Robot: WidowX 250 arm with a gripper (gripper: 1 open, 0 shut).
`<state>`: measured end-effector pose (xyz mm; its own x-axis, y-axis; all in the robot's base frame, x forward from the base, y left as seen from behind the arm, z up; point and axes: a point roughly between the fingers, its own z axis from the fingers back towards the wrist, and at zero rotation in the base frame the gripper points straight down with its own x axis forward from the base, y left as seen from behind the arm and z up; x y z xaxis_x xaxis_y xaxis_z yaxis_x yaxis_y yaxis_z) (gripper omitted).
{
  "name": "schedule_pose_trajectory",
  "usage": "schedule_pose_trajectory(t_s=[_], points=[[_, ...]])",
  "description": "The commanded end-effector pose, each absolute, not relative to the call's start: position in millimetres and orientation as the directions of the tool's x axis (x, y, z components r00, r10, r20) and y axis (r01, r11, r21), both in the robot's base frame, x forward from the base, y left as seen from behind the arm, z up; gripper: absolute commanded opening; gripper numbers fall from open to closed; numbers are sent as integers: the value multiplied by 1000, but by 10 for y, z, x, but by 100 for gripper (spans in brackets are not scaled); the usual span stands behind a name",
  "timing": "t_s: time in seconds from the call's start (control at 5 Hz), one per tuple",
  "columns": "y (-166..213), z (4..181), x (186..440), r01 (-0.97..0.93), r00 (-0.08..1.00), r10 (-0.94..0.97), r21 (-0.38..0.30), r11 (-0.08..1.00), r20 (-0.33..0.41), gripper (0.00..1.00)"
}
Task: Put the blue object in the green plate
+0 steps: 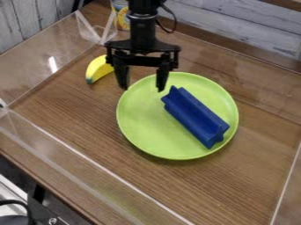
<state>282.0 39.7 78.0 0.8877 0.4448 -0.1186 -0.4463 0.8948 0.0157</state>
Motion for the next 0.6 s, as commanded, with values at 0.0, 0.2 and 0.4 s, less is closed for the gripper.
schedule_pose_trajectory(t_s=[0.0,0.2,0.4], points=[[266,963,2837,-508,861,506,-21,861,-55,100],[144,963,2839,-574,819,571,-43,818,-53,100],[21,949,2842,-654,757,651,-69,754,-58,100]])
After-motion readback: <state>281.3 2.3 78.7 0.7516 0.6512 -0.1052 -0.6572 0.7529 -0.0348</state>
